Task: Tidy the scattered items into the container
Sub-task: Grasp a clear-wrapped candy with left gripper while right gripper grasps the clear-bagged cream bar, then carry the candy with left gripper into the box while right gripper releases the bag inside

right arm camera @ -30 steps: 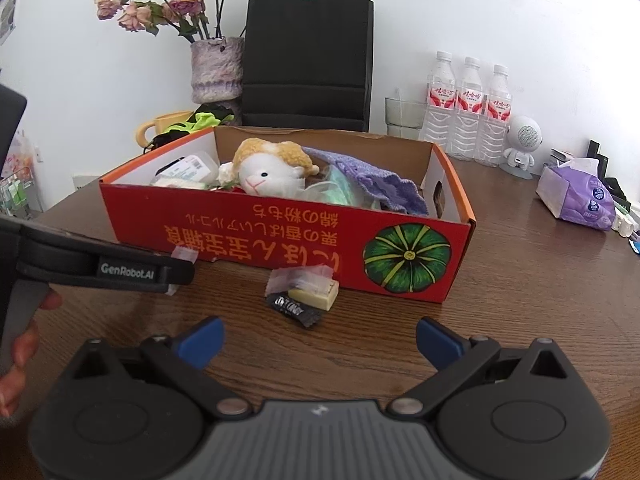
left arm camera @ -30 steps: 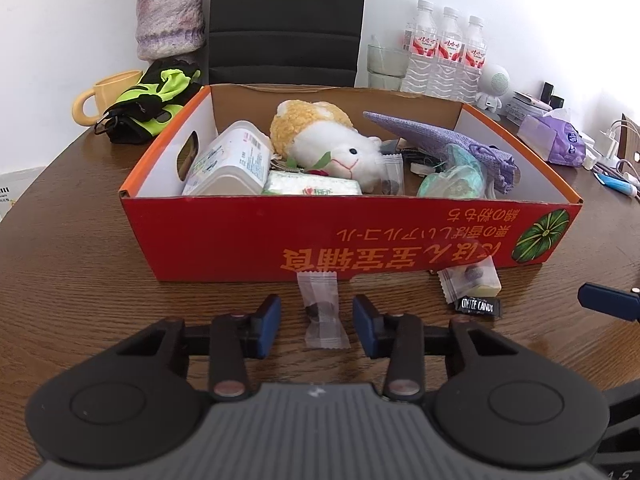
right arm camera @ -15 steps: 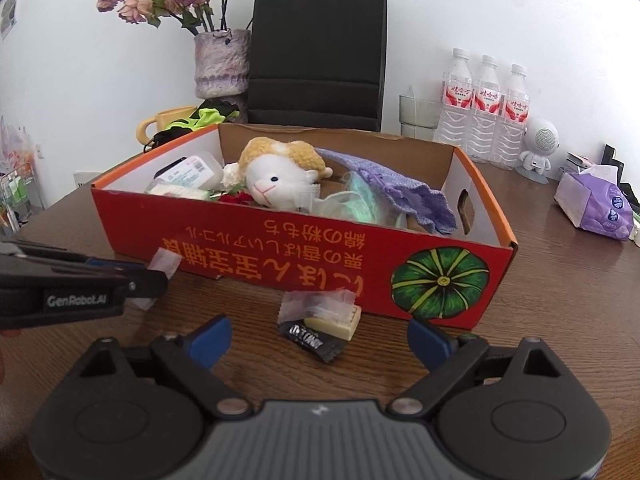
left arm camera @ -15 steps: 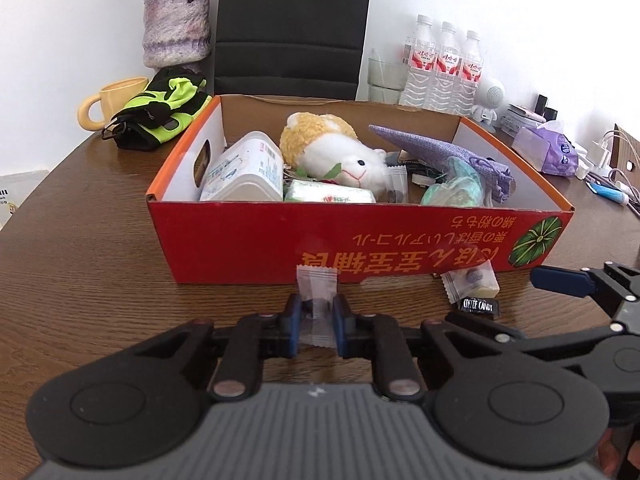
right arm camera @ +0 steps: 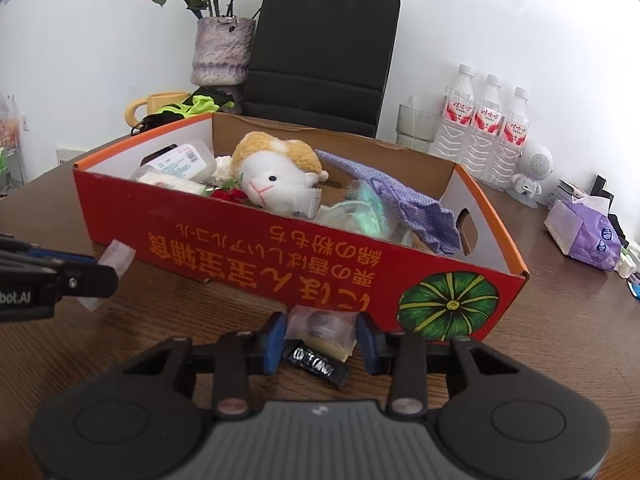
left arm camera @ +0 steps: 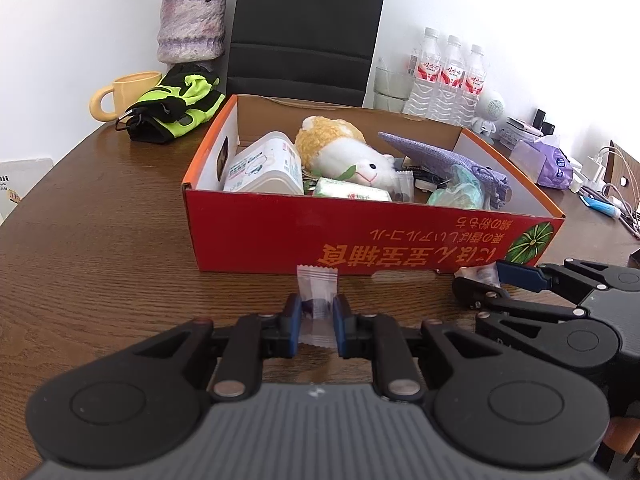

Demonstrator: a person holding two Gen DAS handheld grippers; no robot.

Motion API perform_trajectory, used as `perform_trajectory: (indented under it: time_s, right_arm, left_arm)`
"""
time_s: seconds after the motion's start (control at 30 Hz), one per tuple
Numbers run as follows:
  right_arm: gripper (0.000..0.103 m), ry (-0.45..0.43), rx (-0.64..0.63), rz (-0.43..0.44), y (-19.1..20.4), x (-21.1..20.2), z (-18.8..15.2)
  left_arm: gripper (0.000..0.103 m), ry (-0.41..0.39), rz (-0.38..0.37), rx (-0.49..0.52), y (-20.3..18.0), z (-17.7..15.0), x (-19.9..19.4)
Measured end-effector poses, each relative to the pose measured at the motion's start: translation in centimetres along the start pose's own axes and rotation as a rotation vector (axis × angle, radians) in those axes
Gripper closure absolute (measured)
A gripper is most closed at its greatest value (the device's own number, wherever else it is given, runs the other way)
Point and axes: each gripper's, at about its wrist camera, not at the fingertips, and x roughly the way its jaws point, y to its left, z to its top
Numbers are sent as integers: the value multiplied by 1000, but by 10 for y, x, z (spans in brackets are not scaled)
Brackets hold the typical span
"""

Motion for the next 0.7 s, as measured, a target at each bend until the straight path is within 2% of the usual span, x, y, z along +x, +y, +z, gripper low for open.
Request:
perform_trajectory:
  time_s: [0.2,0.33,0.43,0.53,0.6,0.7]
  right_arm:
    - [66,-34,27,11,-9,-24,-5]
    - [66,-109,53,55,-18,-55,8]
    - [65,-168,52,96,-24,-67,34]
    - [65,-196,43,128,-28,-61,67]
    - [64,-183,33,128,-29,-46,86]
    - [64,-106,45,141,-31,-11,105]
  left_arm:
    - [85,-6,-16,-23,3,-5,-15]
    - [85,-51,-51,-17,-1,6,-36]
    - [85,-115,-96,-6,-10,37,-50]
    - [85,-174,-115,19,-22,75,-54]
    - [85,-186,-101,23,-27,98,-48]
    - [85,-150,-104,18,-32,125,-27]
